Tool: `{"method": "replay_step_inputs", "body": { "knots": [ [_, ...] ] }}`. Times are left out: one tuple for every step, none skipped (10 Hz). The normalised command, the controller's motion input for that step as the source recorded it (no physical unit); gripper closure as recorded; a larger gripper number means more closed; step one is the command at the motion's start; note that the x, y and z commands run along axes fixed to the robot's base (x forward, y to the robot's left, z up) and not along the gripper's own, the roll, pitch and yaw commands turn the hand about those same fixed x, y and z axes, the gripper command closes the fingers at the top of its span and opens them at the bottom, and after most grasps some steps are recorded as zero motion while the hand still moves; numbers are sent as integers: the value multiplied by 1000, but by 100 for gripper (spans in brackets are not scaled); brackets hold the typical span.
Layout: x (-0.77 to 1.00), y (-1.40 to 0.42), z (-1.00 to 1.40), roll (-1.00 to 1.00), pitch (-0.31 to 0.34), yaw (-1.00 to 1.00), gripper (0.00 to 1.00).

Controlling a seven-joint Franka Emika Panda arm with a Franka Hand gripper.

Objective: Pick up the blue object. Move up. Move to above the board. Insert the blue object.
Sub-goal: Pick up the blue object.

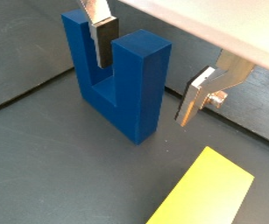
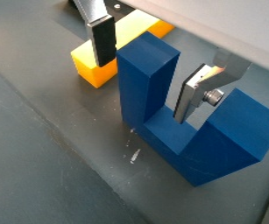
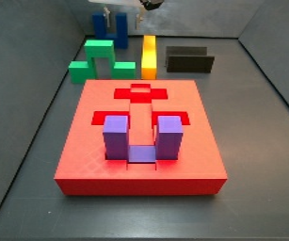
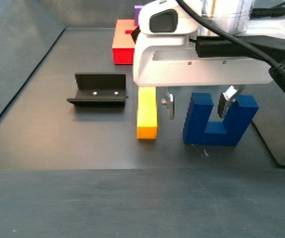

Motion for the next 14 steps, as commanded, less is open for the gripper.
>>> {"method": "replay_step_inputs", "body": {
  "knots": [
    [0,0,0,0,0,0,100],
    [0,0,0,0,0,0,100],
    [0,0,0,0,0,0,100],
    [0,0,0,0,0,0,100],
    [0,0,0,0,0,0,100],
    [0,0,0,0,0,0,100],
    [0,0,0,0,0,0,100],
    [0,0,0,0,0,0,100],
    [0,0,0,0,0,0,100],
    [0,0,0,0,0,0,100],
    [0,0,0,0,0,0,100],
    [0,0,0,0,0,0,100],
    [0,0,0,0,0,0,100],
    [0,0,0,0,0,0,100]
  ]
}}
